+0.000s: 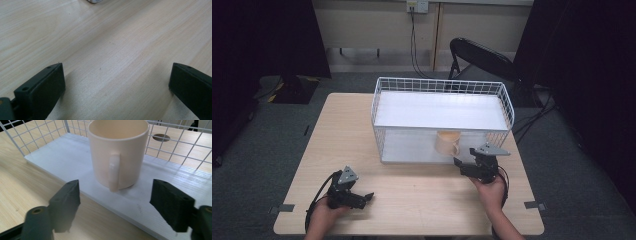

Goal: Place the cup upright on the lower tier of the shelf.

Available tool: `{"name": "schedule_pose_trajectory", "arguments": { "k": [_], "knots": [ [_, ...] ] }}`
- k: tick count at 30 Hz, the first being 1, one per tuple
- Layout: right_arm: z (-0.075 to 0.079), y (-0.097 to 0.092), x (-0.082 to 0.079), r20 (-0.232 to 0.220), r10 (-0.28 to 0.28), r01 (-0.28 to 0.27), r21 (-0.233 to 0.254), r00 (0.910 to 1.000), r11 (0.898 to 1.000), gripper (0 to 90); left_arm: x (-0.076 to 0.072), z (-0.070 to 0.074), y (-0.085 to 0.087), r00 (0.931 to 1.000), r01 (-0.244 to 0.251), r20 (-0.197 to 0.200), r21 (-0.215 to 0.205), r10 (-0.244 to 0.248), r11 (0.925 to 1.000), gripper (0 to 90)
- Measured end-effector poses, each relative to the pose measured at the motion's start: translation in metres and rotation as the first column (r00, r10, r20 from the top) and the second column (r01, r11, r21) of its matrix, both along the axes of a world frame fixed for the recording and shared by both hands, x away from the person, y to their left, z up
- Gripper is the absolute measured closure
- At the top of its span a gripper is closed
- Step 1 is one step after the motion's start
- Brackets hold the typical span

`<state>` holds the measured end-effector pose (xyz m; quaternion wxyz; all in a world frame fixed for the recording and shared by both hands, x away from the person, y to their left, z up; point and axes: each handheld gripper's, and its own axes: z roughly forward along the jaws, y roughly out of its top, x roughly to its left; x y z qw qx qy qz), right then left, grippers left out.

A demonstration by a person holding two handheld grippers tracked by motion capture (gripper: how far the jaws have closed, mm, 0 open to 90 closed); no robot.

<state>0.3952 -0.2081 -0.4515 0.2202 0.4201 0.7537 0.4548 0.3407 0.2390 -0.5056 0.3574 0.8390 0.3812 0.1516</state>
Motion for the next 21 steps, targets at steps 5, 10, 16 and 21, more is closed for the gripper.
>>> {"name": "schedule_pose_trajectory", "arguments": {
  "k": [5,10,16,21],
  "knots": [
    [-0.001,-0.001,-0.002,-0.002,0.010,-0.010,-0.030,1.0000,0.999,17.6,0.000,0.000,0.000,1.0000,0.000,0.001,0.000,0.000,1.0000,0.0],
    [-0.002,-0.003,-0.007,-0.010,0.034,-0.034,-0.031,0.9994,0.999,15.9,-0.001,0.000,0.000,1.0000,-0.004,0.002,0.002,0.004,1.0000,0.0],
    [-0.003,-0.007,-0.012,-0.022,0.055,-0.056,-0.032,0.9982,0.998,14.5,-0.001,0.000,0.000,1.0000,-0.004,0.002,0.003,0.004,1.0000,0.0],
    [-0.003,-0.010,-0.014,-0.024,0.071,-0.072,-0.037,0.9972,0.997,14.3,-0.001,0.000,0.000,1.0000,-0.004,0.002,0.002,0.004,1.0000,0.0]
  ]
}}
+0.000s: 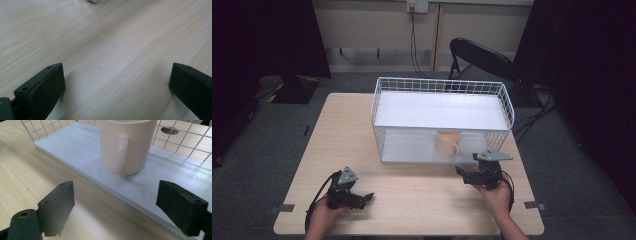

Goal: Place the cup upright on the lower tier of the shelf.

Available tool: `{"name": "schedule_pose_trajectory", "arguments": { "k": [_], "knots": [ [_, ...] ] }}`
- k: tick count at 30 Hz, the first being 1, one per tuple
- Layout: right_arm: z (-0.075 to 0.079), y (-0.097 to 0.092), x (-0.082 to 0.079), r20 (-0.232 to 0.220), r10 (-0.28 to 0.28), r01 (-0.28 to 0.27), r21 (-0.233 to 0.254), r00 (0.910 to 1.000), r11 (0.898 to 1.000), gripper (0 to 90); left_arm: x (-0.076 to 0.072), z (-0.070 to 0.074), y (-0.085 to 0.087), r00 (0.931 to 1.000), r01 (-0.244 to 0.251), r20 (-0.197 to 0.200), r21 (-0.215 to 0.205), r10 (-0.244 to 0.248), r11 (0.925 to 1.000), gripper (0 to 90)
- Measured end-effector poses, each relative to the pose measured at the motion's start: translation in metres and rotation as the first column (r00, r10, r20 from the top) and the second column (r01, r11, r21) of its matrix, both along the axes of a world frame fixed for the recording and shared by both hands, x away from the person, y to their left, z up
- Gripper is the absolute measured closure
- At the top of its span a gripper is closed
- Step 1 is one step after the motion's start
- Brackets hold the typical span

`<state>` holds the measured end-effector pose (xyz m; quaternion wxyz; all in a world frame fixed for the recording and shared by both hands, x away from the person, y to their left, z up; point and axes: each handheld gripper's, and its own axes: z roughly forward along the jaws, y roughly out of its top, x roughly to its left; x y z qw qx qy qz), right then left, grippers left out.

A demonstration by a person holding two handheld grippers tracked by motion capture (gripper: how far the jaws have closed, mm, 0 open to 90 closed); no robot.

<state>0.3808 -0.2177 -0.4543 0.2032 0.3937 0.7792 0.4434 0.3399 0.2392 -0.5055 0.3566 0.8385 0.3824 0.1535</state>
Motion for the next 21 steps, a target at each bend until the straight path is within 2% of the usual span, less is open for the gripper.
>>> {"name": "schedule_pose_trajectory", "arguments": {
  "k": [10,21],
  "knots": [
    [-0.002,-0.008,-0.009,-0.005,0.033,-0.033,-0.015,0.9994,0.999,14.3,0.000,0.000,0.000,1.0000,0.000,0.000,0.000,0.000,1.0000,0.0],
    [-0.004,-0.020,-0.016,-0.015,0.051,-0.051,-0.006,0.9986,0.999,14.5,0.000,0.000,0.000,1.0000,0.000,0.000,0.000,0.000,1.0000,0.0]
  ]
}}
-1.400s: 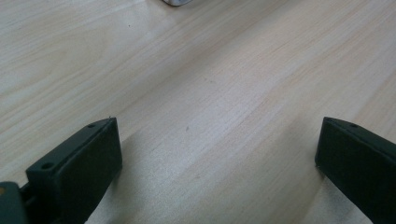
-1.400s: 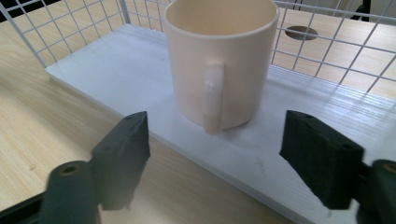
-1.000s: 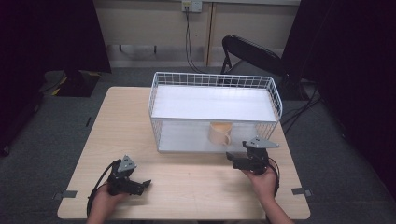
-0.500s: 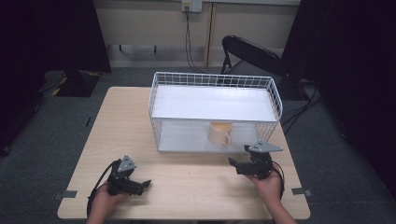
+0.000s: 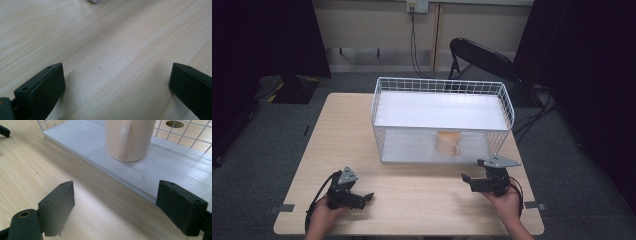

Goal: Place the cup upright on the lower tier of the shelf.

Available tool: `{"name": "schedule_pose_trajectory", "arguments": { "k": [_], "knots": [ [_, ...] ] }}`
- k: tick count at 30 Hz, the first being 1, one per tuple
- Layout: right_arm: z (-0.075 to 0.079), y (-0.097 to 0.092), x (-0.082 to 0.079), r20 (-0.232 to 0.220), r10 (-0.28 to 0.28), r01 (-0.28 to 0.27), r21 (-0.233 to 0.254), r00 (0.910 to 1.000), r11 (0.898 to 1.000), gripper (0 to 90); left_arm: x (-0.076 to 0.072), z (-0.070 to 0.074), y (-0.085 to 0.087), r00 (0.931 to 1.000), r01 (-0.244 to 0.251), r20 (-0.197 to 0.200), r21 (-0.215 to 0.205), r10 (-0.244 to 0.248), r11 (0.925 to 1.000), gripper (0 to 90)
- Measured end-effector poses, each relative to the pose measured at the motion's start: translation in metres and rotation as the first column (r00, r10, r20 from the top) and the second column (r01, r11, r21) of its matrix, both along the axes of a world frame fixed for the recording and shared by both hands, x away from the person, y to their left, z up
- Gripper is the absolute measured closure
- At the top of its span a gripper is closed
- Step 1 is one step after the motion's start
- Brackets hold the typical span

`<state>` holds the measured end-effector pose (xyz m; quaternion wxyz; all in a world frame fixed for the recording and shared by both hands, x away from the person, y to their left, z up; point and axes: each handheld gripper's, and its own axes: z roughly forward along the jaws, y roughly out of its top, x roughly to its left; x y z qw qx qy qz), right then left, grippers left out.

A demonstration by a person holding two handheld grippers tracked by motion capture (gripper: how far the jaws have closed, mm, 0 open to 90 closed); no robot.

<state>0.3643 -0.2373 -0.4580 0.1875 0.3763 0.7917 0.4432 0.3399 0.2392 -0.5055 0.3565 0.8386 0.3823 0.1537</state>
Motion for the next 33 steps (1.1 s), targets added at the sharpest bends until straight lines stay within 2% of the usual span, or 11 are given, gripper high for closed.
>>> {"name": "schedule_pose_trajectory", "arguments": {
  "k": [11,20,33],
  "knots": [
    [-0.005,-0.010,-0.006,-0.008,0.002,-0.002,0.001,1.0000,1.000,14.5,0.000,0.000,0.000,1.0000,0.000,0.000,0.000,0.000,1.0000,0.0],
    [-0.009,-0.021,-0.013,-0.011,0.019,-0.019,-0.024,0.9998,1.000,14.6,0.000,0.000,0.000,1.0000,0.000,0.000,0.000,0.000,1.0000,0.0],
    [-0.012,-0.035,-0.021,-0.016,0.024,-0.024,-0.032,0.9996,0.999,14.6,0.000,0.000,0.000,1.0000,0.000,0.000,0.000,0.000,1.0000,0.0]
  ]
}}
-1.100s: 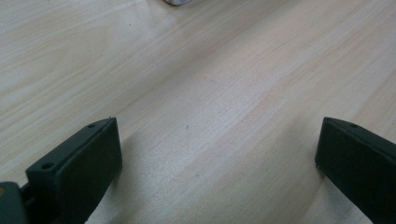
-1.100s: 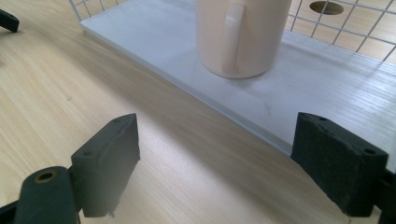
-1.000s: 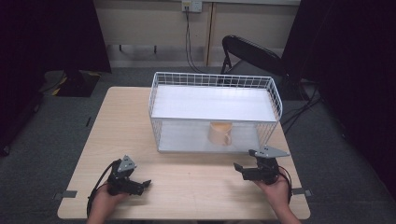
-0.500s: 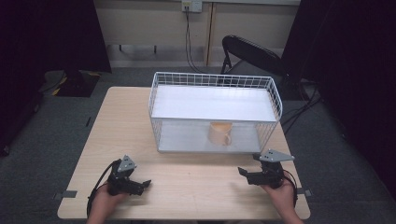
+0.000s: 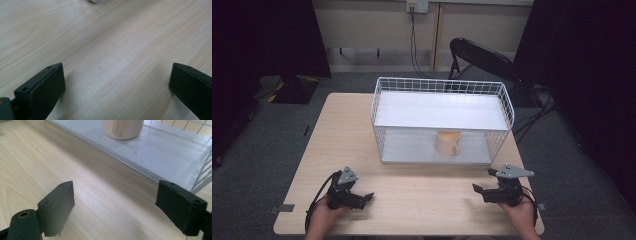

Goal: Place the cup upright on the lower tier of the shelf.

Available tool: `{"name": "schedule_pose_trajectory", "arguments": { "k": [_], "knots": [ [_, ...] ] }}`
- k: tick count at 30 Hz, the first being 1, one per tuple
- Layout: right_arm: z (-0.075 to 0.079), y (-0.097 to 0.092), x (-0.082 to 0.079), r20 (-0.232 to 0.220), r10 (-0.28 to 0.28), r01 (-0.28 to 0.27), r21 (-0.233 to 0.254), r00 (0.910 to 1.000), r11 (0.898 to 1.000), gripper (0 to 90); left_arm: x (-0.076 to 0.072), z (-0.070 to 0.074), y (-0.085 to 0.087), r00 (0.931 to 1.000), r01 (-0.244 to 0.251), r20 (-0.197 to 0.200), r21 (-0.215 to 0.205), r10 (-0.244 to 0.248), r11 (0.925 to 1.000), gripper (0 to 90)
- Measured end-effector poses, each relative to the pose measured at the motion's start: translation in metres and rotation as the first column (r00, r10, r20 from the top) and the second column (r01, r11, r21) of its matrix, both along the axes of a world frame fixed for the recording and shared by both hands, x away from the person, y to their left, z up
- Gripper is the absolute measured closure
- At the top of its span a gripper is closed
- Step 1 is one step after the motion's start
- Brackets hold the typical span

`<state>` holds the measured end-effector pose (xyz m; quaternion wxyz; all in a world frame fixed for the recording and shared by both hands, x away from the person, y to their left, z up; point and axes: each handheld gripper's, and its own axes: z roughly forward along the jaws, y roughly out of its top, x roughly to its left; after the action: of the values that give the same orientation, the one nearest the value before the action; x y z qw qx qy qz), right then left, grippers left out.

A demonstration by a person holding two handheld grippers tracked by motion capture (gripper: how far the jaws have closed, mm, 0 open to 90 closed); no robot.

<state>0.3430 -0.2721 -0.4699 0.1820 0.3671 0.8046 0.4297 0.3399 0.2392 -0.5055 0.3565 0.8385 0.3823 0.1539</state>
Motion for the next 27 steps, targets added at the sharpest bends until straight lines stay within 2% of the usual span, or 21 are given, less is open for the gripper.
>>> {"name": "schedule_pose_trajectory", "arguments": {
  "k": [14,18,27],
  "knots": [
    [-0.005,-0.016,-0.007,0.000,-0.003,0.003,-0.019,1.0000,1.000,14.6,0.000,0.000,0.000,1.0000,-0.001,0.001,0.000,0.001,1.0000,0.0],
    [-0.008,-0.024,-0.010,0.002,0.001,-0.001,-0.042,1.0000,0.999,14.6,0.000,0.000,0.000,1.0000,-0.001,0.001,0.000,0.001,1.0000,0.0],
    [-0.012,-0.034,-0.014,0.001,-0.003,0.003,-0.058,1.0000,0.998,14.8,0.000,0.000,0.000,1.0000,-0.002,-0.001,-0.003,0.002,1.0000,0.0]
  ]
}}
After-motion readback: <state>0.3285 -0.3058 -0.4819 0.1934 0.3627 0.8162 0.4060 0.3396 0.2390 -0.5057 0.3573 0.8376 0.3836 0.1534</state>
